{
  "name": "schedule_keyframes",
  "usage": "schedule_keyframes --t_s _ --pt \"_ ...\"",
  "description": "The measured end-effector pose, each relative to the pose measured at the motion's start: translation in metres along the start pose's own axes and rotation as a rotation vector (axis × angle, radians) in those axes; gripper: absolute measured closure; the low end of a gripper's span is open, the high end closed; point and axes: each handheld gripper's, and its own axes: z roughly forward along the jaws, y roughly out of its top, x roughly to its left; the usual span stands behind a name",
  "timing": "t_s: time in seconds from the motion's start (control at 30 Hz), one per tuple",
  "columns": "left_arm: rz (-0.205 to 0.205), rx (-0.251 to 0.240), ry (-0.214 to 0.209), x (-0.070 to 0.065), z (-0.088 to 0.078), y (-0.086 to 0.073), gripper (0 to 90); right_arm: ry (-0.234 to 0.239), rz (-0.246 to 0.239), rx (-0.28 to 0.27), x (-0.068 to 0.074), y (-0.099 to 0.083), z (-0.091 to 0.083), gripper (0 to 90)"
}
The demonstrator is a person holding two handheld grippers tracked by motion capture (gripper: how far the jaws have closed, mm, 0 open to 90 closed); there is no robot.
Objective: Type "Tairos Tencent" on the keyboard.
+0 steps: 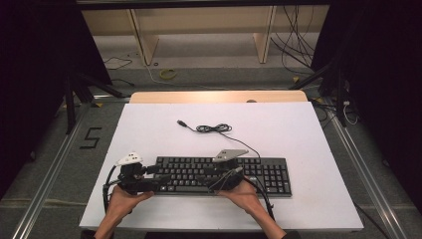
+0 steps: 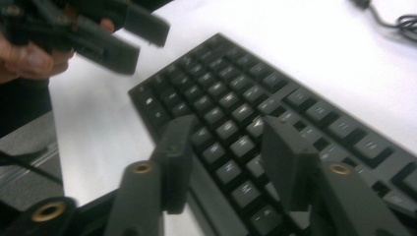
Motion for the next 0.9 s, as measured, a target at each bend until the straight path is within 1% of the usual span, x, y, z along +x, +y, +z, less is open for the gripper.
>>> schedule_keyframes --t_s 0.07,0.13,0.23,0.3,0.43,0.5,0.57,0.73,0.77,0.83,0.9 --pt "-0.001 0.006 0.003 0.001 0.000 0.000 30.8 -0.006 0.005 -0.013 -0.002 0.003 -0.002 52.1" --pt "-0.003 0.011 0.005 0.001 0.000 0.000 31.0 -0.008 0.007 -0.016 -0.004 0.006 -0.002 49.2" --pt "-0.005 0.020 0.006 0.002 0.000 -0.001 31.8 -0.008 0.018 -0.002 -0.007 0.008 0.001 45.8" --pt "-0.014 0.028 0.002 0.004 0.001 -0.001 33.2 -0.012 0.018 0.005 -0.008 0.008 0.005 44.6" --pt "-0.003 0.044 0.011 0.005 0.001 -0.002 34.2 -0.023 0.014 0.015 -0.011 0.009 0.012 45.5" --pt "-0.001 0.054 0.015 0.005 0.001 -0.002 36.2 -0.026 0.010 0.016 -0.012 0.011 0.014 47.4" --pt "0.003 0.070 0.025 0.006 0.002 -0.003 38.6 -0.031 0.005 0.016 -0.012 0.014 0.015 51.4" --pt "0.015 0.104 0.054 0.007 0.001 -0.003 52.0 -0.033 -0.014 0.032 -0.010 0.019 0.021 63.6" --pt "0.018 0.106 0.055 0.007 0.000 -0.003 54.8 -0.033 -0.015 0.044 -0.010 0.020 0.024 66.3" --pt "0.023 0.117 0.056 0.008 0.000 -0.003 59.8 -0.035 -0.019 0.050 -0.009 0.020 0.027 70.9" --pt "0.030 0.130 0.066 0.009 0.001 -0.004 65.0 -0.041 -0.016 0.051 -0.009 0.022 0.030 75.7"
